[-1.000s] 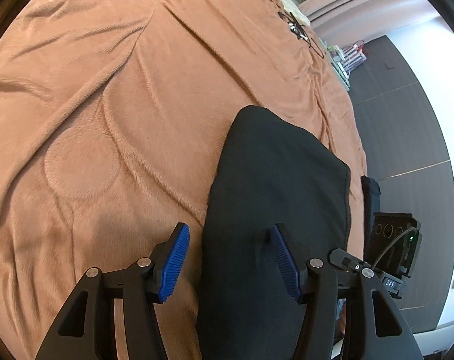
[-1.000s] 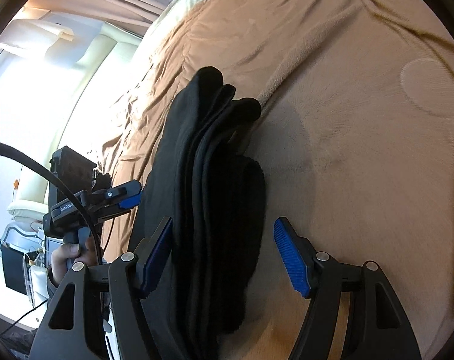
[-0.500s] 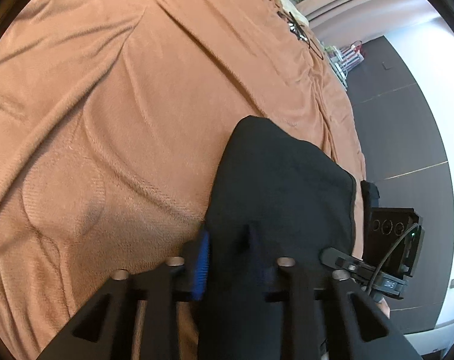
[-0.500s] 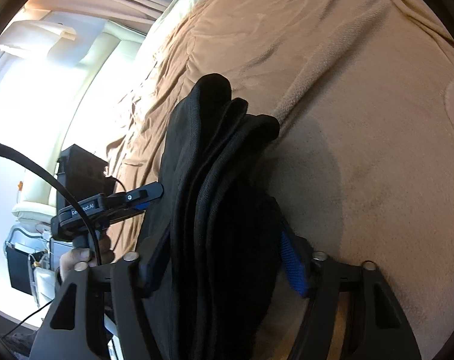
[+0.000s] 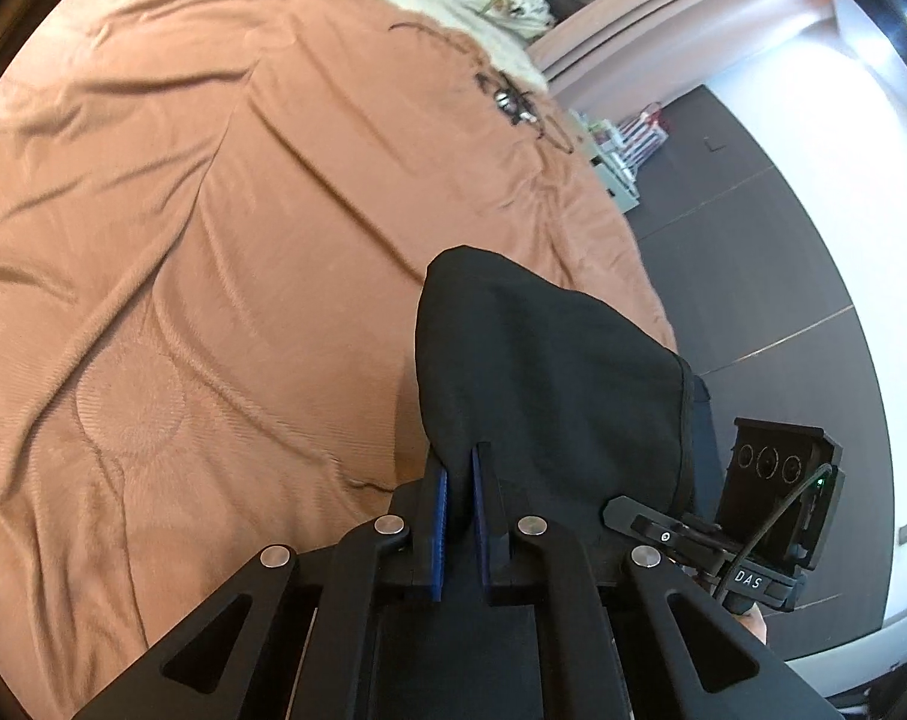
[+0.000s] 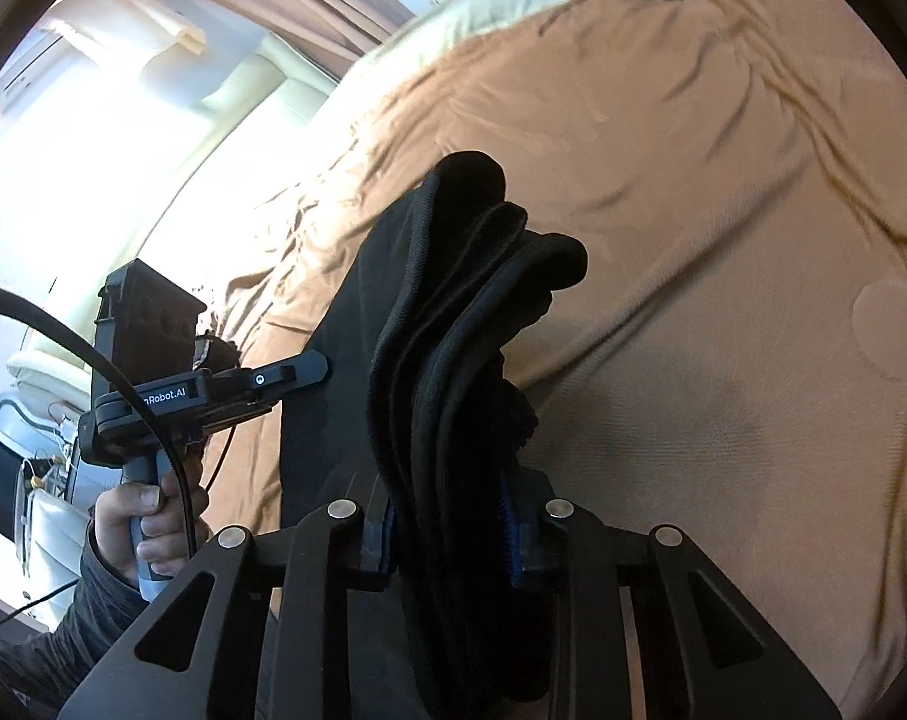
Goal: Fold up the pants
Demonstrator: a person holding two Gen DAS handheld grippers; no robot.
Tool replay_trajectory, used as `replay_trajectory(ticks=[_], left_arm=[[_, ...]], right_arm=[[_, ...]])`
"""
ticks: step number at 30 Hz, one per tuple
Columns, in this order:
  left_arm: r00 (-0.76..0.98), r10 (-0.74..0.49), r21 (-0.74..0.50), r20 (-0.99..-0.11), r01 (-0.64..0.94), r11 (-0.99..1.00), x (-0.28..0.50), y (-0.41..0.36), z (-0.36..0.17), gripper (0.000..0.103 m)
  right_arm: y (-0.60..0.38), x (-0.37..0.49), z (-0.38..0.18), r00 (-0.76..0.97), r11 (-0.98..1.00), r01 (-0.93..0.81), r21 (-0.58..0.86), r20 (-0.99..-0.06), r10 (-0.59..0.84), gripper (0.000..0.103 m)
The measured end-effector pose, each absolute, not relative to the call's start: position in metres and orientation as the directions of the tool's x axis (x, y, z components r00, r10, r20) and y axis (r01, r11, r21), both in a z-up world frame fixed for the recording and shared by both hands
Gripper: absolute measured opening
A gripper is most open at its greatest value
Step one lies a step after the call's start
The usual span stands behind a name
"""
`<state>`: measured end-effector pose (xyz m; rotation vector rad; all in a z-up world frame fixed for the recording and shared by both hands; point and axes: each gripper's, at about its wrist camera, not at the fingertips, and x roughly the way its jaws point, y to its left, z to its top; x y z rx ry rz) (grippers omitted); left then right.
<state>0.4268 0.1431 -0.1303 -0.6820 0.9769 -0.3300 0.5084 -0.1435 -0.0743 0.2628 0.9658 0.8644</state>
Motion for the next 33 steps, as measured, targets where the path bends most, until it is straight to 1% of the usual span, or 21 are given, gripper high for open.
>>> replay_trajectory(ticks=[12,16,26,33], left_arm=[[0.607,-0.552,-0.658,-0.571,0.063,0.750,0.381,0.122,-0.071,0.007],[0.622,-0.564,-0.653,-0.543,0.109,0.749,0.367,0.108,-0.052,0.007],[0.636,-0.611,-0.641,-0.471,0.228,0.732,0.338,0.057,-0.007,0.007],[0.632,-0.634,-0.623,-0.445,0.290,0.726,0.311,0.017,0.016,0.007]], right_arm=[[-0.163,0.448,-0.029,0.383,0.657,-0.586,0.474,-0.552,0.741,0.022],[-0.182,0.428,-0.012,0.422,0.663,-0.606,0.439,-0.530,0.736,0.022],[-0.238,0.373,0.032,0.514,0.698,-0.624,0.353,-0.487,0.706,0.022],[-0.270,0.340,0.050,0.557,0.715,-0.629,0.305,-0.465,0.688,0.022]])
